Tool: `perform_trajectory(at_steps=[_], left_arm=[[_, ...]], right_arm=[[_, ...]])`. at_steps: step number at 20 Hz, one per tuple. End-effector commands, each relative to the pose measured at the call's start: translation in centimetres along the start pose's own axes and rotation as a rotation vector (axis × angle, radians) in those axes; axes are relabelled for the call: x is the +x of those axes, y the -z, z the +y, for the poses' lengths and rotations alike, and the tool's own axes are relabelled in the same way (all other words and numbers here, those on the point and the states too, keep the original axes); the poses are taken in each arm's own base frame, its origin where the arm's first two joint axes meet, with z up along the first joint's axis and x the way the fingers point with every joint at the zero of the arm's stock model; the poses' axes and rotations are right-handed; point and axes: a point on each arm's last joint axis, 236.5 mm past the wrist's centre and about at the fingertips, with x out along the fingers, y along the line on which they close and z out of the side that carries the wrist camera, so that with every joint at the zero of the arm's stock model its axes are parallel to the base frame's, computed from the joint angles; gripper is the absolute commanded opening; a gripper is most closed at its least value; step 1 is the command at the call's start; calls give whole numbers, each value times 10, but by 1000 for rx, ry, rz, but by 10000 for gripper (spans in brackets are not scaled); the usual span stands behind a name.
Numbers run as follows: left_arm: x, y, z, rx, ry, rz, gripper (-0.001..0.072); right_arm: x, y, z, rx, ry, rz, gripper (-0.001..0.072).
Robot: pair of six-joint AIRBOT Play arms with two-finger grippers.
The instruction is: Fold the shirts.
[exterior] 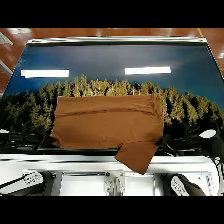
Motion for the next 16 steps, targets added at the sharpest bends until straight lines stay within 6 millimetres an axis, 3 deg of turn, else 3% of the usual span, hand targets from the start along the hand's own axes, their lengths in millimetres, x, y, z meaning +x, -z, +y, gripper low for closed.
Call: perform_trajectory(at_steps=[1,3,5,6,8,9,11,14,16], left_arm=[[-1,0,-1,4,5,1,36],[-1,2,-2,5,8,9,36],[-1,2,-2,5,8,9,36],[-1,2,-2,5,8,9,36],[-3,-2,-4,28,6,-1,36],[-7,-7,-5,49,3,-14,35],[-21,-22,-13,139,-10,-67,35],[-55,-54,-51,289,27,-214,35],[-74,-70,-72,323,59,-277,34]], right_arm=[[22,0,2,-10,45,36,613],[35,5,4,-21,70,76,613],[45,9,4,-18,81,108,557],[47,9,6,-20,77,112,473],[44,6,14,-36,61,103,172],[36,1,22,-69,50,86,86],[13,-15,43,-150,29,9,53],[-22,-35,81,-227,-27,-93,52],[-33,-49,97,-239,-60,-147,52]])
